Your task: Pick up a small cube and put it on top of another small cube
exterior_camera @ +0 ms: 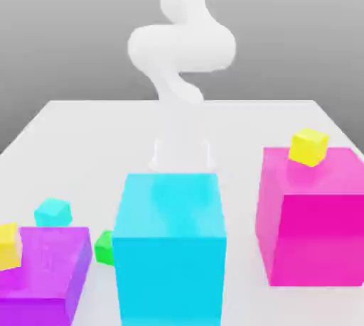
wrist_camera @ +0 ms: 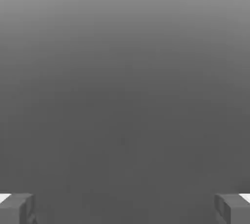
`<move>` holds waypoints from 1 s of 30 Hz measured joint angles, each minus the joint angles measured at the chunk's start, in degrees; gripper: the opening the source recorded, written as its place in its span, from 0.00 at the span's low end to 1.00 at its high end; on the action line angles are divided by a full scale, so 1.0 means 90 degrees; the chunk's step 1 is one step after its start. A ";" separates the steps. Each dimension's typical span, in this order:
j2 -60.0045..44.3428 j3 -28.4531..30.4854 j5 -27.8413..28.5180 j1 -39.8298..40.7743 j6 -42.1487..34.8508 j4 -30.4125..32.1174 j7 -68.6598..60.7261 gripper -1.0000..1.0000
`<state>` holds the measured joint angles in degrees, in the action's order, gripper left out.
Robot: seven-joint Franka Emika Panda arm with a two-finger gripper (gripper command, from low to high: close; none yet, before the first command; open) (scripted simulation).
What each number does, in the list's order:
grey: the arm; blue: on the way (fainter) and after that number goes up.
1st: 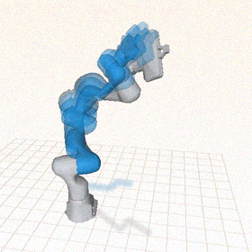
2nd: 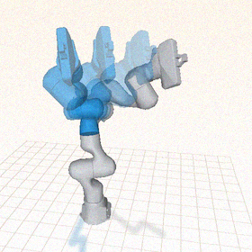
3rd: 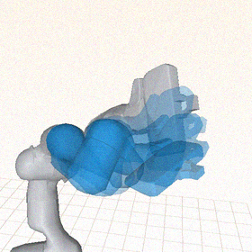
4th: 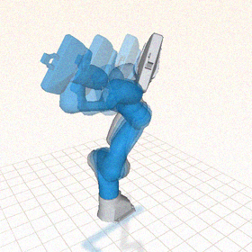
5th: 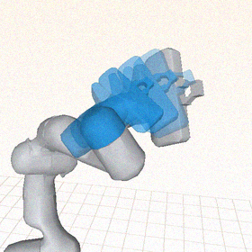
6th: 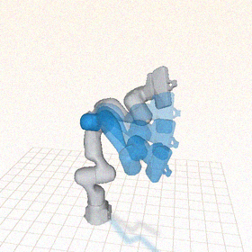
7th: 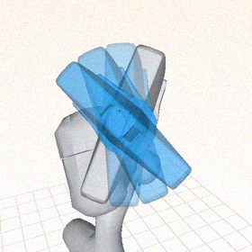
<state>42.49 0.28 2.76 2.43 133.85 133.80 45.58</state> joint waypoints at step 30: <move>-0.4400 0.2509 0.0559 0.2397 0.2821 0.2701 -0.2612 0.50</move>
<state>2.89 22.86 7.79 24.00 159.24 158.11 22.07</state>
